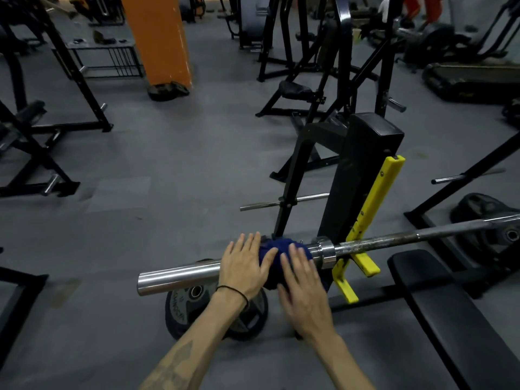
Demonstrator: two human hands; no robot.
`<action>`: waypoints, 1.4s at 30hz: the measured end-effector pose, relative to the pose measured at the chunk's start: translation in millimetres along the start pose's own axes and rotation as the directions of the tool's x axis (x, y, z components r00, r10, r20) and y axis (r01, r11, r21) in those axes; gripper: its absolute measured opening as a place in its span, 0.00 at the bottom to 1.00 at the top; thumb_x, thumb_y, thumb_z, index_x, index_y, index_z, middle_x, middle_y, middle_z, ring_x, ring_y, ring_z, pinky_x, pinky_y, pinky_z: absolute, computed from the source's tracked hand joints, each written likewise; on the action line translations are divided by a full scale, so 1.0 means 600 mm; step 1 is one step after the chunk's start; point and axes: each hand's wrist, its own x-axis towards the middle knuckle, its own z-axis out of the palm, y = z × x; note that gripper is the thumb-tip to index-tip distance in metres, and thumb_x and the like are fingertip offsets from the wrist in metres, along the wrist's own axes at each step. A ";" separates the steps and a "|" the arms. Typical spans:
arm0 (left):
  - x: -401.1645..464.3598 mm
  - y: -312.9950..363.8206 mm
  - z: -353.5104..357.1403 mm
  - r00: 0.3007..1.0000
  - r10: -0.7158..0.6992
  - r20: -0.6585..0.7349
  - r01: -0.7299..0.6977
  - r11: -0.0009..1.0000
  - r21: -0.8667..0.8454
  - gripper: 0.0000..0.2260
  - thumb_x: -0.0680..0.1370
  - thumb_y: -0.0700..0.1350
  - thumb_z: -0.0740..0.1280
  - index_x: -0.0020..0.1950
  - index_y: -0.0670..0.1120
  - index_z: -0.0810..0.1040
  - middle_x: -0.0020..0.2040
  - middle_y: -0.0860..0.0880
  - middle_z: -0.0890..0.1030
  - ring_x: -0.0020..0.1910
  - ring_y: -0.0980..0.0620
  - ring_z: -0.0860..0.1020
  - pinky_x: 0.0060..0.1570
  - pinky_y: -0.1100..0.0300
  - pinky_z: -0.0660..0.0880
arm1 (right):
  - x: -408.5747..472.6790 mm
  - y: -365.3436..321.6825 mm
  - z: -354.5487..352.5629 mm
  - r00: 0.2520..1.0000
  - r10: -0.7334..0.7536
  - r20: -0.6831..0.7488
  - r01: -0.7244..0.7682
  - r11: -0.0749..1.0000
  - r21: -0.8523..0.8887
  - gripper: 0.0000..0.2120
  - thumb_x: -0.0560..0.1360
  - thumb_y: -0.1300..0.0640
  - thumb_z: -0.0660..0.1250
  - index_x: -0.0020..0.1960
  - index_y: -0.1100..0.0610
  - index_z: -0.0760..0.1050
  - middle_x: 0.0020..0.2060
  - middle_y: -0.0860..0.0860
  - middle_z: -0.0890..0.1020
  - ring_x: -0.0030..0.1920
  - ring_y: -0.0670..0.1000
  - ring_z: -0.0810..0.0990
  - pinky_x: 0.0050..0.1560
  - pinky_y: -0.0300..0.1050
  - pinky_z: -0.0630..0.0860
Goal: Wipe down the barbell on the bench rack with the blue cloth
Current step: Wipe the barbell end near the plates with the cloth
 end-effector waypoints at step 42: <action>-0.007 0.026 0.011 0.995 -0.089 -0.055 0.092 0.994 0.055 0.45 0.74 0.70 0.26 0.81 0.49 0.58 0.80 0.49 0.62 0.81 0.49 0.55 0.79 0.48 0.48 | -0.002 -0.045 -0.016 0.978 0.197 0.067 -0.203 0.975 0.090 0.44 0.74 0.56 0.71 0.83 0.66 0.53 0.83 0.63 0.52 0.83 0.62 0.49 0.82 0.56 0.47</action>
